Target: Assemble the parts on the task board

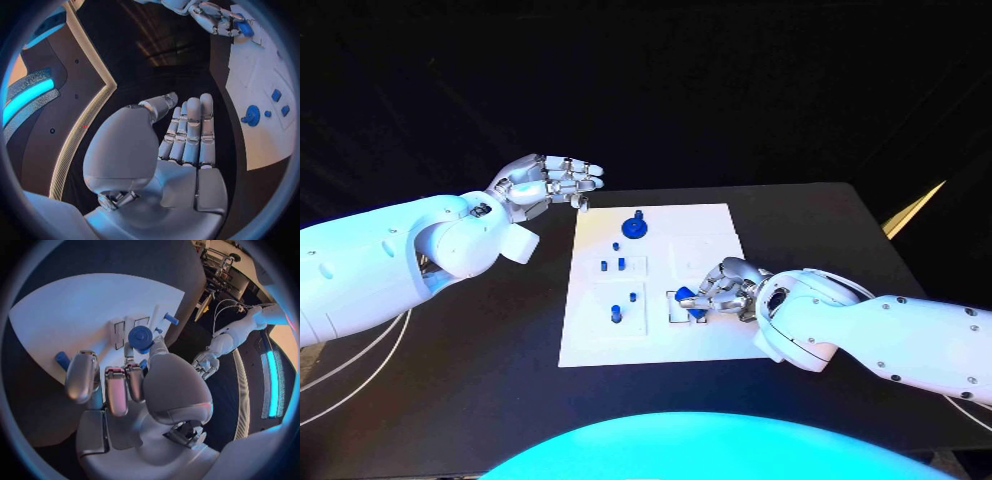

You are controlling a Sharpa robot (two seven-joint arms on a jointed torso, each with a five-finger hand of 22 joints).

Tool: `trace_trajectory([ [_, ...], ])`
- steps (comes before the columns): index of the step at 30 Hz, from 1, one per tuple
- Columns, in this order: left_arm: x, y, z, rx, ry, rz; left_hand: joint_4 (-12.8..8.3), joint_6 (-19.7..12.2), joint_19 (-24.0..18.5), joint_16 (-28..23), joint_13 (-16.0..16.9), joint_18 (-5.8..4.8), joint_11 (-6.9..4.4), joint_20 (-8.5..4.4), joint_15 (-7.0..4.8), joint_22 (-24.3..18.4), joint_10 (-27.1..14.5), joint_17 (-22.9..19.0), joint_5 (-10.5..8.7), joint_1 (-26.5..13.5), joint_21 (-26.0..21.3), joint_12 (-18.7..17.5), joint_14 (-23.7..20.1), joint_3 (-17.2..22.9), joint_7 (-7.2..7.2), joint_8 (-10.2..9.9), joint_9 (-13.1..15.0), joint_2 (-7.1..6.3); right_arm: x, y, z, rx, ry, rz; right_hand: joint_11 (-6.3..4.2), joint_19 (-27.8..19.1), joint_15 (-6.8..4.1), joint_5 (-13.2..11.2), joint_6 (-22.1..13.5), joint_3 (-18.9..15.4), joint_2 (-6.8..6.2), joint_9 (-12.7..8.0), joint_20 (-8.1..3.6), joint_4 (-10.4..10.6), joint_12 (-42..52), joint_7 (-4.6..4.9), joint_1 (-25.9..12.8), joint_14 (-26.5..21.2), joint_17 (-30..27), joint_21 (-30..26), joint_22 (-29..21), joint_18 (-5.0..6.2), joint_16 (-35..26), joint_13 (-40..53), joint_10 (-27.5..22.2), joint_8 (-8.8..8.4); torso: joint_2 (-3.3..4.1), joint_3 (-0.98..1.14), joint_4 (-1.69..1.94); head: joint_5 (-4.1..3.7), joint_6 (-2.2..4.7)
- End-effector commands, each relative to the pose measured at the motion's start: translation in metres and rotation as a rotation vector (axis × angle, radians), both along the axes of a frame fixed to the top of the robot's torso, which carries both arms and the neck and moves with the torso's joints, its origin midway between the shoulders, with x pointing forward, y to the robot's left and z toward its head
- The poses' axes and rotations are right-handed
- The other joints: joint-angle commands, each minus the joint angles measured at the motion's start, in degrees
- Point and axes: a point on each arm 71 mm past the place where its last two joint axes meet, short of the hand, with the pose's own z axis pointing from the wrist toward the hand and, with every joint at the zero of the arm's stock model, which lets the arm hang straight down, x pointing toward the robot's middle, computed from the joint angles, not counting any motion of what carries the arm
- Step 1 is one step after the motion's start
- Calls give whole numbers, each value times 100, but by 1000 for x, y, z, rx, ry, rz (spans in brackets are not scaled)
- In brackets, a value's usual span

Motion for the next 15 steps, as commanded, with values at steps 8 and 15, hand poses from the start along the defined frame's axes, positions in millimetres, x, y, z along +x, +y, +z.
trace_trajectory([
  [8,0,-3,1,-5,-1,-8,103,-36,-9,-13,94,-54,20,40,-1,-45,-102,-49,42,-64,-116,81,-46,-222,66,133,35,90,8,11,-4,-22,-29,5,-109,130,-70,37,510,-181,291,278,-36,7,91,-145,-3,583,1226,128,197,-131,87,760,229,269,3,6,-9,12,0],
  [15,0,-3,1,-5,0,-8,103,-36,-9,-13,94,-54,20,40,-1,-45,-102,-49,42,-64,-116,81,-46,-222,66,133,35,90,11,14,-8,-38,-31,12,-119,130,-79,39,531,-194,316,285,-43,5,87,-156,-5,585,1231,124,198,-130,88,759,230,285,4,13,-6,24,0],
])
